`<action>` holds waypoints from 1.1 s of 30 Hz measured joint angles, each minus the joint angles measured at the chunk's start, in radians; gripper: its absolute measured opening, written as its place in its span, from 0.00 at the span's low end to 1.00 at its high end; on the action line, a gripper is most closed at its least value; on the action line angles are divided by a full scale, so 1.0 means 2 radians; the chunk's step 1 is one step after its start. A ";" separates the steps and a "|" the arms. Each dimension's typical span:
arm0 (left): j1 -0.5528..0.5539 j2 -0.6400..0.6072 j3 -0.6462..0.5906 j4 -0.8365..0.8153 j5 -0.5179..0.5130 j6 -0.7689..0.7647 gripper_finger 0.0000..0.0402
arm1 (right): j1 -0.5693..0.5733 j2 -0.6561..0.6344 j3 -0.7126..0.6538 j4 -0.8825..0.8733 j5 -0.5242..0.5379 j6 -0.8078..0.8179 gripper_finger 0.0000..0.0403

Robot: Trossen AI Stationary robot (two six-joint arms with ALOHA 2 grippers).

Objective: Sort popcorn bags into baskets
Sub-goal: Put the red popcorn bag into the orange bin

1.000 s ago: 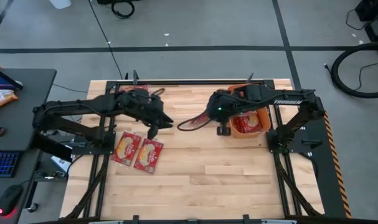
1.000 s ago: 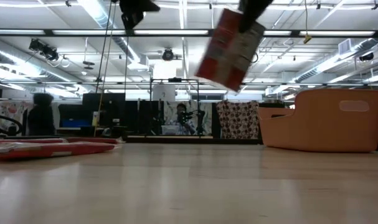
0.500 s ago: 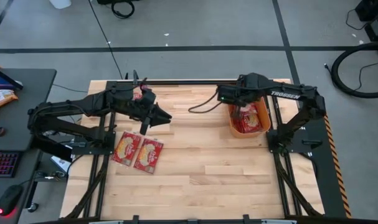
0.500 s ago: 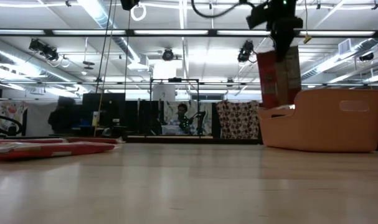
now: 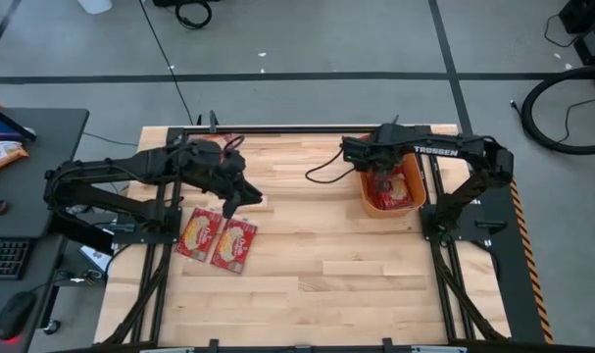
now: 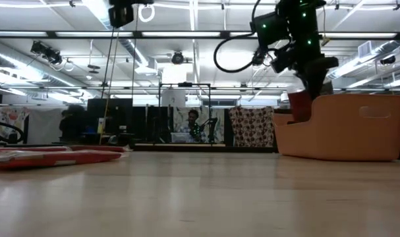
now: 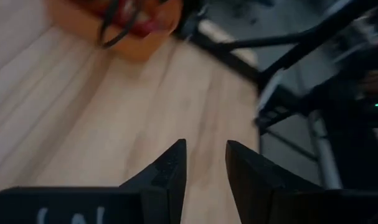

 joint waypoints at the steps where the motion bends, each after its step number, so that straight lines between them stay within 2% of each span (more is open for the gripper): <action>1: 0.000 0.000 0.000 -0.015 -0.007 0.003 0.29 | 0.000 0.000 -0.004 -0.003 -0.011 -0.002 0.15; 6: 0.000 0.000 0.000 -0.082 -0.015 0.037 0.29 | 0.001 0.001 -0.006 -0.071 -0.060 0.028 0.23; 8: -0.001 0.000 0.000 -0.096 -0.024 0.039 0.29 | 0.000 0.001 -0.006 -0.088 -0.097 0.054 0.25; 12: 0.001 0.000 0.000 -0.097 -0.071 0.050 0.29 | 0.002 -0.010 -0.002 -0.088 -0.207 0.079 0.26; 14: 0.007 0.000 0.000 -0.100 -0.095 0.066 0.29 | 0.006 -0.009 0.002 -0.083 -0.224 0.093 0.26; 18: 0.034 0.016 0.000 -0.109 -0.105 0.107 0.29 | 0.016 -0.011 0.004 -0.084 -0.220 0.130 0.26; 22: 0.069 0.043 -0.001 -0.131 -0.105 0.153 0.29 | 0.029 -0.011 0.004 -0.083 -0.166 0.169 0.26; 26: 0.100 0.077 -0.002 -0.143 -0.106 0.195 0.29 | 0.037 -0.011 0.004 -0.074 -0.127 0.162 0.27; 29: 0.123 0.099 -0.002 -0.150 -0.105 0.212 0.29 | 0.035 -0.012 0.004 -0.073 -0.132 0.148 0.30; 33: 0.159 0.129 -0.002 -0.163 -0.106 0.242 0.33 | 0.029 -0.012 0.004 -0.076 -0.157 0.151 0.40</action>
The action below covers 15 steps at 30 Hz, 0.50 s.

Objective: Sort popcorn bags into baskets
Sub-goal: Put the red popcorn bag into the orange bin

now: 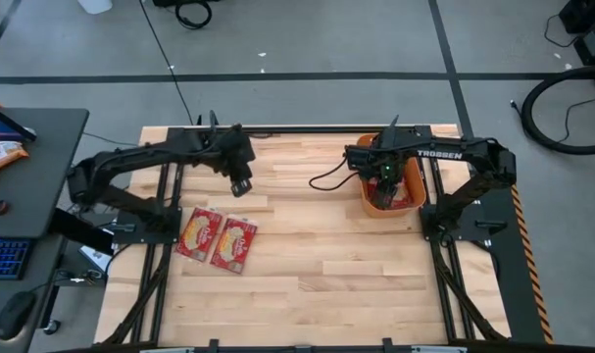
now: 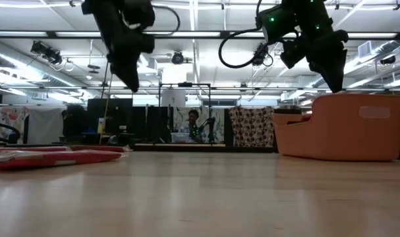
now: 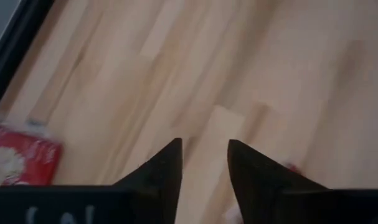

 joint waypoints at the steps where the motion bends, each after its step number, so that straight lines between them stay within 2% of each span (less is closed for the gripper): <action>1: 0.010 0.006 0.000 -0.003 -0.002 0.007 0.35 | 0.000 0.000 0.000 0.000 0.000 0.009 0.43; 7: 0.058 0.047 0.000 -0.023 -0.038 0.045 0.46 | 0.020 -0.001 0.000 0.011 -0.018 0.080 0.54; 15: 0.109 0.105 0.000 -0.039 -0.062 0.075 0.48 | 0.092 -0.008 0.000 0.110 -0.024 0.131 0.53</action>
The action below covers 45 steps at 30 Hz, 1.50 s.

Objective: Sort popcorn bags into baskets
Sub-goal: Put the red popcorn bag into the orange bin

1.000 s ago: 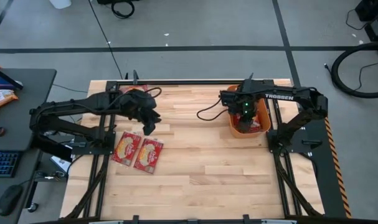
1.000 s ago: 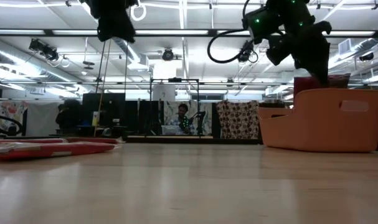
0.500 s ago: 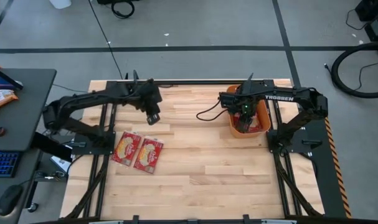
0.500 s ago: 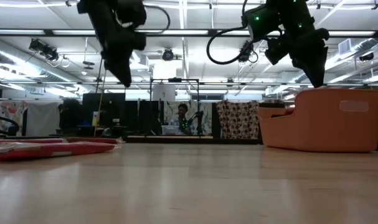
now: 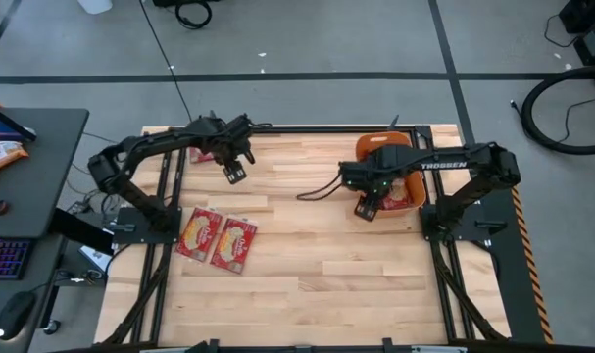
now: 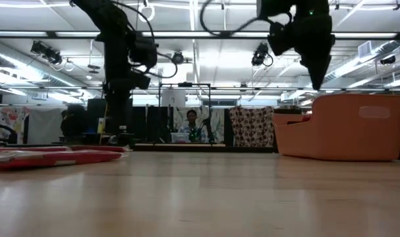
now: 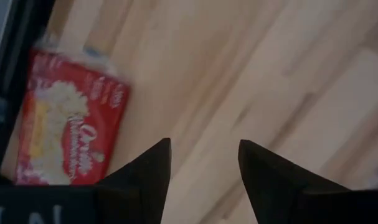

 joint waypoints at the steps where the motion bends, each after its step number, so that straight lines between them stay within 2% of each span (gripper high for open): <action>1: 0.005 0.006 0.000 0.000 -0.002 -0.001 0.48 | 0.009 -0.001 0.000 0.012 0.000 0.004 0.53; 3: 0.015 0.017 0.000 -0.021 0.019 -0.004 0.48 | 0.025 -0.001 0.005 0.019 -0.002 0.017 0.52; 6: 0.019 0.027 0.000 -0.066 0.107 -0.004 0.48 | 0.050 -0.001 0.018 0.017 0.004 0.037 0.52; 9: 0.000 0.027 0.000 -0.107 0.184 0.012 0.48 | 0.074 -0.003 0.035 0.016 0.029 0.034 0.52; 13: -0.057 0.011 0.001 -0.147 0.207 0.038 0.48 | 0.093 -0.003 0.059 0.018 0.083 0.003 0.52; 15: -0.089 0.008 0.000 -0.151 0.199 0.028 0.48 | 0.096 -0.003 0.068 0.024 0.112 -0.005 0.52; 17: -0.120 0.006 0.000 -0.151 0.178 -0.021 0.48 | 0.096 -0.003 0.074 0.030 0.128 -0.013 0.52; 24: -0.203 0.006 0.000 -0.157 0.122 -0.178 0.48 | 0.085 -0.003 0.080 0.061 0.131 -0.019 0.52; 31: -0.271 0.006 -0.001 -0.155 0.071 -0.227 0.48 | 0.072 -0.003 0.081 0.116 0.131 -0.051 0.52; 34: -0.303 -0.023 -0.035 -0.130 0.066 -0.257 0.48 | 0.066 -0.003 0.081 0.128 0.131 -0.043 0.52; 39: -0.353 -0.089 -0.110 -0.098 0.053 -0.363 0.48 | 0.059 -0.003 0.081 0.136 0.130 -0.034 0.52; 45: -0.395 -0.125 -0.142 -0.102 0.002 -0.499 0.48 | 0.058 -0.003 0.081 0.196 0.143 -0.070 0.52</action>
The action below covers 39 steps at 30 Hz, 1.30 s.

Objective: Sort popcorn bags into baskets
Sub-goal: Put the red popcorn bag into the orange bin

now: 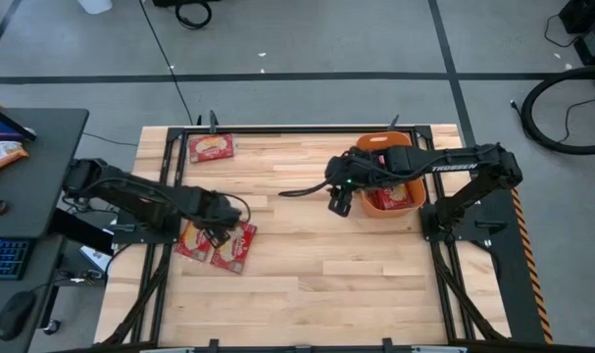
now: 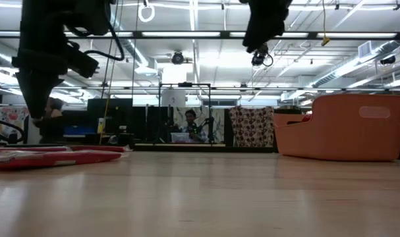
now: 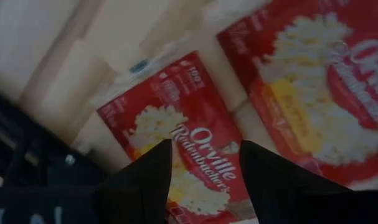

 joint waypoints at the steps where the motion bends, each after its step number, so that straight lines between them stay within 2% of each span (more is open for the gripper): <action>1: -0.007 0.000 -0.001 0.002 -0.008 -0.023 0.48 | -0.002 0.000 0.000 0.011 0.001 -0.006 0.52; 6: -0.029 0.006 -0.005 0.012 -0.016 -0.110 0.48 | -0.016 0.000 0.000 0.072 -0.008 -0.017 0.52; 12: -0.034 0.005 -0.005 0.018 -0.029 -0.161 0.48 | -0.019 0.000 0.000 0.163 -0.008 -0.090 0.52; 16: -0.034 0.005 -0.005 0.025 -0.051 -0.186 0.48 | -0.022 0.001 0.000 0.185 -0.008 -0.114 0.52; 20: -0.034 0.010 -0.005 0.047 -0.091 -0.189 0.48 | -0.026 0.001 0.000 0.189 -0.009 -0.113 0.52; 23: -0.030 0.028 -0.005 0.050 -0.099 -0.188 0.48 | -0.025 0.001 0.000 0.203 -0.011 -0.126 0.52; 27: -0.030 0.063 -0.005 0.053 -0.093 -0.188 0.48 | -0.025 0.002 0.000 0.223 -0.012 -0.153 0.52; 35: -0.042 0.141 -0.005 0.058 -0.069 -0.196 0.48 | -0.023 0.001 0.000 0.230 -0.016 -0.152 0.52; 39: -0.043 0.177 -0.003 0.075 -0.044 -0.163 0.48 | -0.015 0.002 0.000 0.229 -0.016 -0.143 0.52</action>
